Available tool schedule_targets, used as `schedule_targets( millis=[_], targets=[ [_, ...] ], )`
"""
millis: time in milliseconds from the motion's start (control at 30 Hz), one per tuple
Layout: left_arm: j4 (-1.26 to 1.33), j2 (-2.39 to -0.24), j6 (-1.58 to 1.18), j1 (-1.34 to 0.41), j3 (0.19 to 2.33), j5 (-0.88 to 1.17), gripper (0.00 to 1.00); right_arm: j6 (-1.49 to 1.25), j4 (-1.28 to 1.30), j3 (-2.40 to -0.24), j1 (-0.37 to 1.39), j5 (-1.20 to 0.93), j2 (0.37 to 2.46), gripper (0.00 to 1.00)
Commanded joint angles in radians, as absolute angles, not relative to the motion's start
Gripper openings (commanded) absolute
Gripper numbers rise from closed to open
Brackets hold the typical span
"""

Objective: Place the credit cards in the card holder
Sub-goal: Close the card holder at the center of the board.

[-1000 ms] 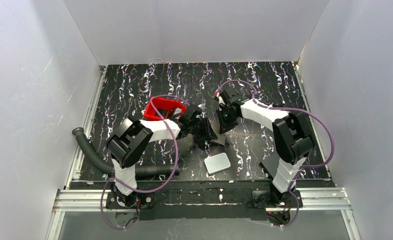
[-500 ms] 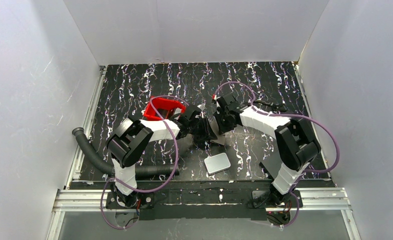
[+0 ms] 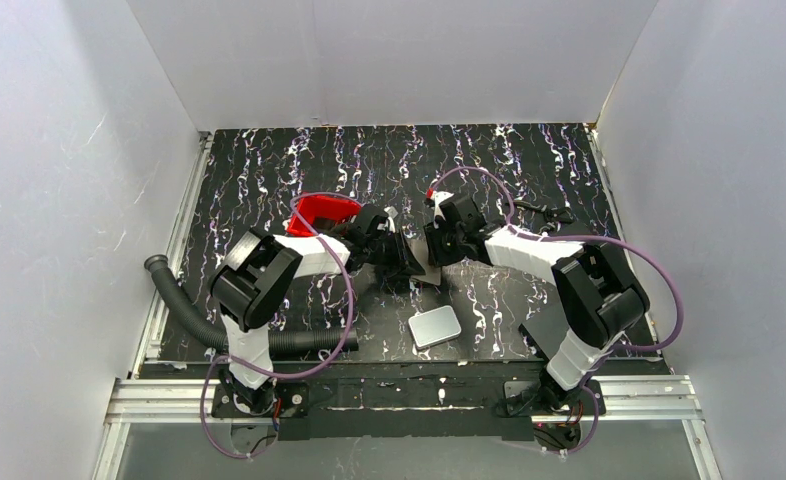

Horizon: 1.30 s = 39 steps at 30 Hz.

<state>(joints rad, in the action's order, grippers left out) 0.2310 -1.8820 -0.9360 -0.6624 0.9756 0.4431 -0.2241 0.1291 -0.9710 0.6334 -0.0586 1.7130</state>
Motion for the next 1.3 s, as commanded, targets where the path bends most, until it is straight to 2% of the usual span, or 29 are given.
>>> schedule_targets(
  millis=[0, 333, 600, 767, 833, 933, 1000, 1100, 1167, 1233, 1267],
  targets=[
    [0.311, -1.911, -0.926, -0.721, 0.981, 0.562, 0.00, -0.307, 0.020, -0.882, 0.727, -0.333, 1.932, 0.40],
    [0.318, -1.917, -0.928, -0.720, 0.970, 0.575, 0.00, -0.278, 0.173, -0.977, 0.722, -0.387, 1.907, 0.41],
    [0.319, -1.864, -0.931, -0.713, 0.896, 0.452, 0.00, -0.270, 0.372, -1.011, 0.648, -0.321, 1.707, 0.75],
    [0.318, -1.853, -0.927, -0.713, 0.873, 0.409, 0.00, -0.265, 0.400, -1.040, 0.649, -0.227, 1.605, 0.78],
    [0.315, -1.855, -0.937, -0.713, 0.876, 0.405, 0.00, -0.269, 0.342, -1.011, 0.650, -0.178, 1.559, 0.72],
    [0.301, -1.849, -0.948, -0.713, 0.884, 0.397, 0.00, -0.281, 0.262, -0.984, 0.662, -0.126, 1.501, 0.51],
    [0.283, -1.842, -0.947, -0.713, 0.889, 0.384, 0.00, -0.304, 0.246, -0.973, 0.667, -0.040, 1.468, 0.48],
    [0.268, -1.836, -0.943, -0.713, 0.889, 0.371, 0.00, -0.386, 0.355, -1.008, 0.668, 0.133, 1.464, 0.23],
    [0.265, -1.840, -0.942, -0.713, 0.892, 0.371, 0.00, -0.437, 0.383, -1.004, 0.681, 0.173, 1.453, 0.22],
    [0.265, -1.846, -0.944, -0.713, 0.894, 0.372, 0.00, -0.482, 0.387, -0.987, 0.689, 0.204, 1.444, 0.32],
    [0.265, -1.847, -0.944, -0.713, 0.895, 0.373, 0.00, -0.486, 0.400, -0.989, 0.689, 0.216, 1.454, 0.32]
  ],
)
